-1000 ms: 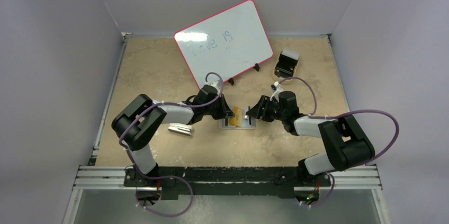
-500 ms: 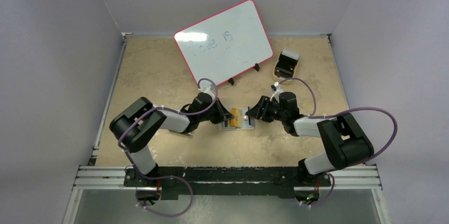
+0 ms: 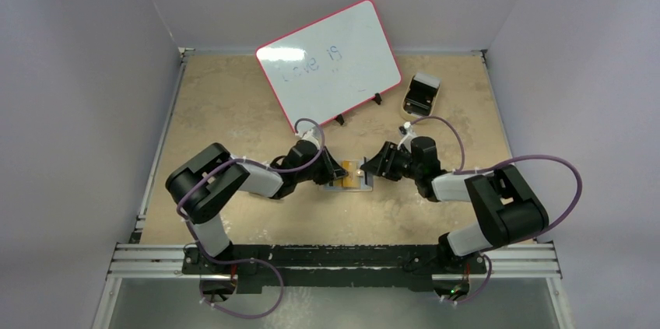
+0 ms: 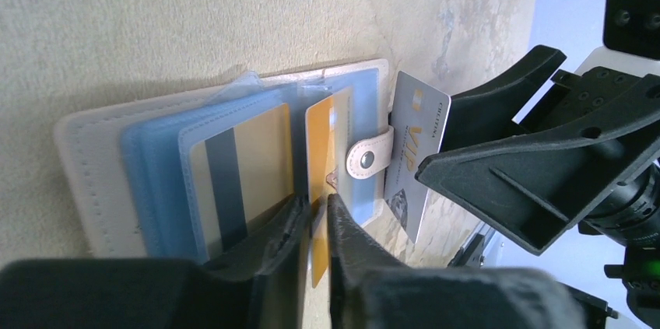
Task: Put the credit cards into the card holder
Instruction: Insert the credit card into the card holder.
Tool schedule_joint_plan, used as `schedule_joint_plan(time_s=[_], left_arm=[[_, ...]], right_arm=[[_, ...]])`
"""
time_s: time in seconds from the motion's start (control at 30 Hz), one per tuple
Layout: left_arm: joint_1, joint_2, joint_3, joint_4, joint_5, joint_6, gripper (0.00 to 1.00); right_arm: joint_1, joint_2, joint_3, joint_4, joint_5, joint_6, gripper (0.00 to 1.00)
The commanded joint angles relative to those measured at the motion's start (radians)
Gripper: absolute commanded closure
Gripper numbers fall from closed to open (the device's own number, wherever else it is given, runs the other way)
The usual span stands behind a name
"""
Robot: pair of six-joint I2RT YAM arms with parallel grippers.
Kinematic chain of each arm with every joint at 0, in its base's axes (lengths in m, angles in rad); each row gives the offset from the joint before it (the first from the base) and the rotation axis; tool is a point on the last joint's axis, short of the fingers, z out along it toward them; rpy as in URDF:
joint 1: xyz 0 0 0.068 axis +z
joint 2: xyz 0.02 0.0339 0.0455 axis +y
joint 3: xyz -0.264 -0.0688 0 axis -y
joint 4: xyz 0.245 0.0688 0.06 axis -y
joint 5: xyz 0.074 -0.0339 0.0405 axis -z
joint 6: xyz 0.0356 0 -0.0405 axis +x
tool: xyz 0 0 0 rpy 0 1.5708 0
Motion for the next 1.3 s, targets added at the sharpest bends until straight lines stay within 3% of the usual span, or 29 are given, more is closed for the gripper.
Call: schedule_joint_plan(time_s=[0.0, 0.17, 0.5, 1.27], left_arm=[[-0.015, -0.047, 0.074, -0.139, -0.070, 0.052, 0.80], [-0.015, -0.108, 0.149, -0.346, -0.155, 0.116, 0.66], [-0.015, -0.135, 0.152, -0.403, -0.221, 0.116, 0.61], [-0.016, -0.065, 0.153, -0.275, -0.127, 0.087, 0.58]], right_arm=[[0.005, -0.022, -0.002, -0.063, -0.028, -0.004, 1.00], [0.004, -0.072, -0.001, -0.112, -0.009, -0.021, 1.00], [0.004, -0.066, -0.004, -0.107, -0.011, -0.029, 1.00], [0.005, -0.027, -0.015, -0.045, -0.035, -0.017, 1.00]])
